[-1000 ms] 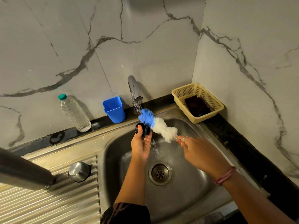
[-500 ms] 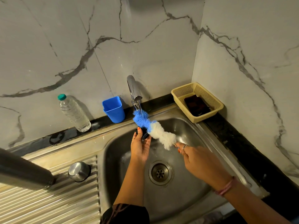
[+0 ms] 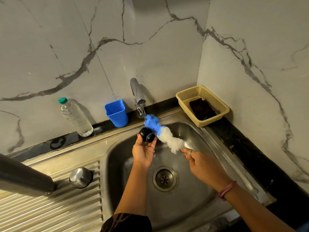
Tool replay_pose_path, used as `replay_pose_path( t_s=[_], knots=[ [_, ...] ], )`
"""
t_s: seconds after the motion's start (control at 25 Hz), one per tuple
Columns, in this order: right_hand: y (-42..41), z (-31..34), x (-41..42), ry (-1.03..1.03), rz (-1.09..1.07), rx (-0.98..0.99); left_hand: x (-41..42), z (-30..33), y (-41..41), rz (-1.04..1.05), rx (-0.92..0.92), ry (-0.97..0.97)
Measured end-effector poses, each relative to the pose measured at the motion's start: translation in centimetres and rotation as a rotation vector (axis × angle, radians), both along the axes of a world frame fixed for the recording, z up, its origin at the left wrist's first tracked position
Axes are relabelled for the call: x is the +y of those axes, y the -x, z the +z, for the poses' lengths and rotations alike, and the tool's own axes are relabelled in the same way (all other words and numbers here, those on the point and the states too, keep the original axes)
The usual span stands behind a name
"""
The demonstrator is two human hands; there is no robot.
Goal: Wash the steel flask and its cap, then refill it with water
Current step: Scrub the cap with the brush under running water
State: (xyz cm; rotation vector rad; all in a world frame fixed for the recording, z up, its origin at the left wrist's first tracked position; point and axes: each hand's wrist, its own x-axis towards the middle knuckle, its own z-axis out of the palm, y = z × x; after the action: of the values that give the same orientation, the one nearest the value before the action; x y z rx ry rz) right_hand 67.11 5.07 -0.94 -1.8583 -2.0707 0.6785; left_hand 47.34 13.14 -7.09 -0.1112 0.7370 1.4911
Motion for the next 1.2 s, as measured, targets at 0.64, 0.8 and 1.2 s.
replay_pose_path(
  t_s=[0.64,0.8,1.2],
  knots=[
    [-0.2,-0.5,-0.4,-0.024,0.006,0.041,0.4,0.8,-0.4,-0.094,0.157,-0.026],
    [0.0,-0.4,-0.5,-0.013,0.004,0.041,0.6,0.4,0.0,-0.097,0.154,-0.024],
    [0.0,-0.7,0.1,-0.012,-0.023,0.024,0.5,1.1,-0.5,-0.081,0.150,-0.058]
  ],
)
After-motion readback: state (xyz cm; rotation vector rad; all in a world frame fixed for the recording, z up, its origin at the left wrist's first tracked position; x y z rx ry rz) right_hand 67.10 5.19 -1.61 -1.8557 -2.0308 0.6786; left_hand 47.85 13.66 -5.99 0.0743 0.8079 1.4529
